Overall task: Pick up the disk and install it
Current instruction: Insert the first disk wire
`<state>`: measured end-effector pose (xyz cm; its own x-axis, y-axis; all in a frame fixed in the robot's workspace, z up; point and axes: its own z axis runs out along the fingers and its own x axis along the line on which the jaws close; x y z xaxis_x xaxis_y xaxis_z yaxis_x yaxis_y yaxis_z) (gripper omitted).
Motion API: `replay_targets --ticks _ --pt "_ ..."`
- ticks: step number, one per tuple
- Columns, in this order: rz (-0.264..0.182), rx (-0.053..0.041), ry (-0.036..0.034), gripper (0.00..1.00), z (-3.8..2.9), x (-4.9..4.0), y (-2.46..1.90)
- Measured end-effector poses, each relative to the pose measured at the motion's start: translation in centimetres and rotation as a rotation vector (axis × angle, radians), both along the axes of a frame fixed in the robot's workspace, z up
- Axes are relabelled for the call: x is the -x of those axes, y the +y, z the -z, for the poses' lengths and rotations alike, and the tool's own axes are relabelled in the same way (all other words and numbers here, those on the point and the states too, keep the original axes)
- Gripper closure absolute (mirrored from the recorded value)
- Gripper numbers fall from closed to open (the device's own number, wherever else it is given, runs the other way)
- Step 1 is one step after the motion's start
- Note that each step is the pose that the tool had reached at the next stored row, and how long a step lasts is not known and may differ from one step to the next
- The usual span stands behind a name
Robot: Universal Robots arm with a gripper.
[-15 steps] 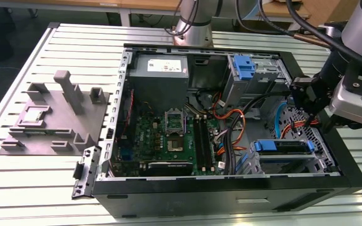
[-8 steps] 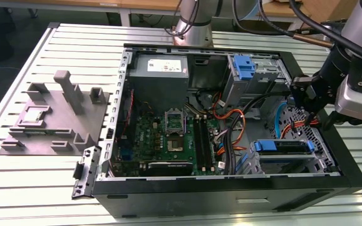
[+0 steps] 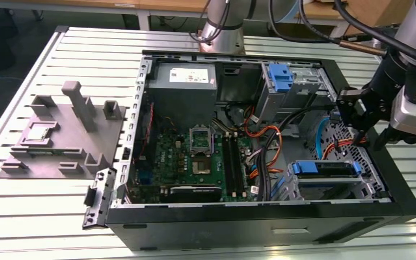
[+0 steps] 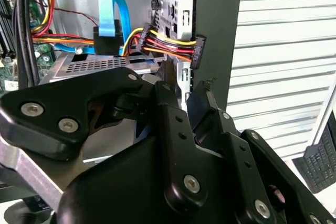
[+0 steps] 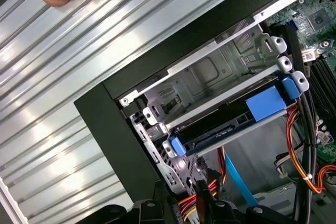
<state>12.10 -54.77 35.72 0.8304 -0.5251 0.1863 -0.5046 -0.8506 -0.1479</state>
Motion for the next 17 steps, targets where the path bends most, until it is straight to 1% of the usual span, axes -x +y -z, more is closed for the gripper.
replay_targets --ticks 2,8,9,14,17 --pt "0.0 0.003 0.0 0.63 0.01 -0.17 0.12" --pt "-0.005 0.0074 -0.0005 0.63 0.06 -0.51 0.55" --pt "-0.014 0.0079 -0.0015 0.63 0.09 -0.52 0.55" --pt "-0.086 0.0094 -0.007 0.63 0.24 -0.52 0.56" --pt "-0.118 0.0132 -0.0115 0.63 0.38 -0.53 0.56"
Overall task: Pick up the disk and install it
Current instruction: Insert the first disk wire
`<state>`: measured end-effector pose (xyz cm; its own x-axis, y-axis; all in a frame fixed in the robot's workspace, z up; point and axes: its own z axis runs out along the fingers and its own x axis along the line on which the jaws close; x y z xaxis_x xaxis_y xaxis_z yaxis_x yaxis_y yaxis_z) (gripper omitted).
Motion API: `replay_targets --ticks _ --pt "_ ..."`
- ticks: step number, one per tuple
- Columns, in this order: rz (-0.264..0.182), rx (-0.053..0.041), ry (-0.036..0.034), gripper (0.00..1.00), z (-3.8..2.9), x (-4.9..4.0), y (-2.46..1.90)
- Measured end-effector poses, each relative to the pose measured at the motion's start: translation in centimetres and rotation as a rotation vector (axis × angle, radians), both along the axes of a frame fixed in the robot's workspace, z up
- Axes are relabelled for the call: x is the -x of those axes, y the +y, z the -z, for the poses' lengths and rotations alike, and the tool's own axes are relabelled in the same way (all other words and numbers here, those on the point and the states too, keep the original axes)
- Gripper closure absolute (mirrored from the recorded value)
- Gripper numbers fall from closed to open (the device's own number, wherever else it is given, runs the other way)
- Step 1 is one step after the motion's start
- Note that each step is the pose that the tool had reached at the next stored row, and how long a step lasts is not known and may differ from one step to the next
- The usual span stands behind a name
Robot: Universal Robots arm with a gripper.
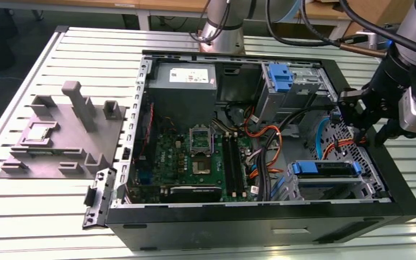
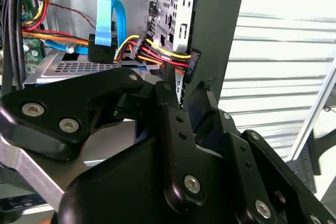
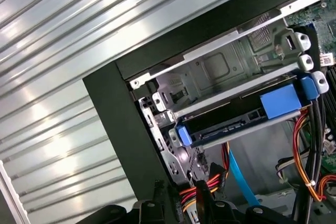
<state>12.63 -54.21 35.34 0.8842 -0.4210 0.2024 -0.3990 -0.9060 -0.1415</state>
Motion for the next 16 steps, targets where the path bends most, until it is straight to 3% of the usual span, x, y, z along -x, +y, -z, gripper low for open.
replay_targets --ticks 4,9,16 --pt "-0.014 0.0038 -0.0033 0.63 0.19 -0.1 0.15" --pt "-0.014 0.0053 -0.0034 0.63 0.24 -0.44 0.74" --pt "-0.052 0.0125 -0.0056 0.63 0.44 -0.59 0.78"
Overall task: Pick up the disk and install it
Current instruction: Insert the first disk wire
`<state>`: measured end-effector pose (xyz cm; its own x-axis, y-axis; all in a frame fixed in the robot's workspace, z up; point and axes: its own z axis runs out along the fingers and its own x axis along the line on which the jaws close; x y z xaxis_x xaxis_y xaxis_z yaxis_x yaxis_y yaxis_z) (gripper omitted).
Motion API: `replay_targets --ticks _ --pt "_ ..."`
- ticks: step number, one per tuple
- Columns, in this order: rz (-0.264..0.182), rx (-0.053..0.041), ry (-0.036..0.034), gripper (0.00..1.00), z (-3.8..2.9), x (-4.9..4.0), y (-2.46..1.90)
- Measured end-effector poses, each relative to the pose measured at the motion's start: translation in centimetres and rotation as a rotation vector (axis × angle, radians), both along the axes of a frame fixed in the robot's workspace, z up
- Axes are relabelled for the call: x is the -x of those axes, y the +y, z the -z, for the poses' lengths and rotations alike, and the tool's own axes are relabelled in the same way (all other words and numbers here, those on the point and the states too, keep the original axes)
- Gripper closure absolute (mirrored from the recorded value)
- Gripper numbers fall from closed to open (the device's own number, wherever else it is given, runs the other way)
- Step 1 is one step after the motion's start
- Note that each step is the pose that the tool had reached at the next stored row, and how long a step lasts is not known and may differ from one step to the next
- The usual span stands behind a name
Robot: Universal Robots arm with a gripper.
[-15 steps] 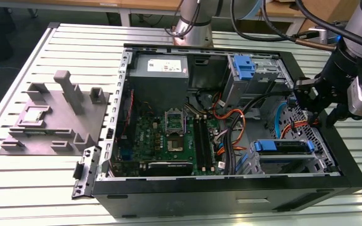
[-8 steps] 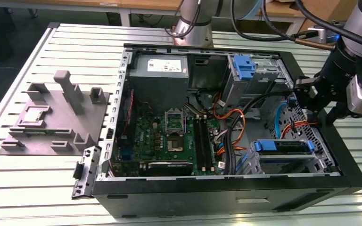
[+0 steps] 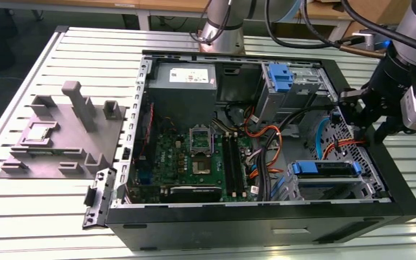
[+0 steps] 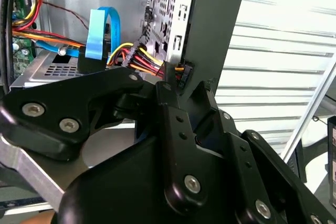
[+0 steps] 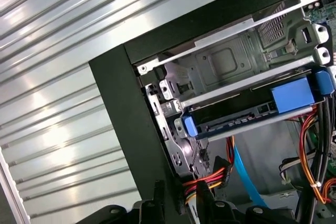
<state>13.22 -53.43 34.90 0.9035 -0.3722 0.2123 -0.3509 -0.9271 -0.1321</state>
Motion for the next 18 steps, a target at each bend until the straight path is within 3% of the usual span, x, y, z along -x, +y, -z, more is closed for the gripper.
replay_targets --ticks 3,4,10,11,18 --pt "-0.001 0.0027 -0.0027 0.65 0.16 -0.01 0.0" --pt "-0.001 0.004 -0.0029 0.72 0.17 0.0 -0.01" --pt "-0.001 0.0072 -0.0031 0.73 0.17 -0.01 -0.01" --pt "-0.001 0.0072 -0.003 0.81 0.14 -0.03 -0.01" --pt "-0.001 0.0077 0.0001 0.84 -0.13 -0.1 -0.01"
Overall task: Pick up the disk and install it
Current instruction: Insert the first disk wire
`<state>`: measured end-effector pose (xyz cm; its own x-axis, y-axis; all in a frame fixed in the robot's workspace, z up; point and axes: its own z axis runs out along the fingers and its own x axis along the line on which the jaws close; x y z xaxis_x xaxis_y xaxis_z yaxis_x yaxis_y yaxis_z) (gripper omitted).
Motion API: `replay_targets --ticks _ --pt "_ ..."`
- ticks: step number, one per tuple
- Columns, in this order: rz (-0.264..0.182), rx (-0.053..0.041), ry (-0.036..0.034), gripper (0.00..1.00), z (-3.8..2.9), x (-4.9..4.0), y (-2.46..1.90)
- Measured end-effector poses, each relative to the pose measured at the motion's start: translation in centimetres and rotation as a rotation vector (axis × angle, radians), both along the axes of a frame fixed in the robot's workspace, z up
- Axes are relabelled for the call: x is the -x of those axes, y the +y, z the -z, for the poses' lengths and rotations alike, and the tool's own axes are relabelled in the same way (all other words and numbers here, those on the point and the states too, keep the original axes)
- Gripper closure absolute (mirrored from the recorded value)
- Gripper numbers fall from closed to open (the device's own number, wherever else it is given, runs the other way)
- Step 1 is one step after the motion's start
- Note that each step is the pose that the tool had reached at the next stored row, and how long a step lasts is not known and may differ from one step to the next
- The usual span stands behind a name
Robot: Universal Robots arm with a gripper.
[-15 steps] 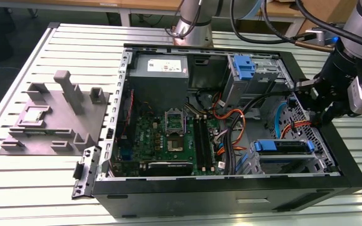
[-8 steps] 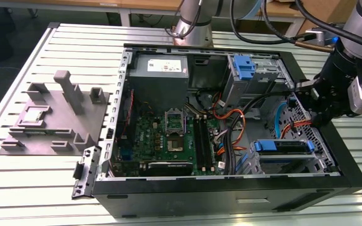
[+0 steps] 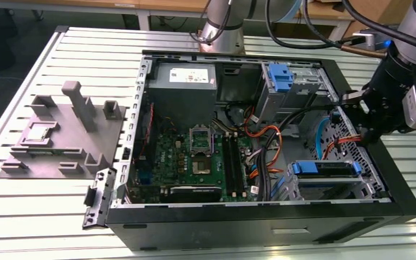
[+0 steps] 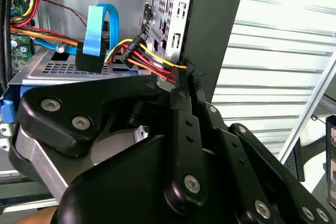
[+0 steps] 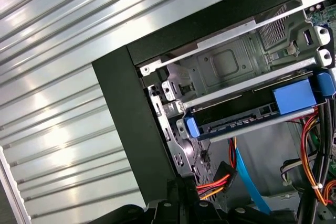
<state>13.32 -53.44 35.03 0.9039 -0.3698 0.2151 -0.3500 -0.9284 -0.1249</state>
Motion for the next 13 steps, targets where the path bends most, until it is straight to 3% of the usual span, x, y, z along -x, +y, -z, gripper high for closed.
replay_targets --ticks 13 --pt "0.0 0.0005 0.0 0.84 -0.53 0.0 0.0"
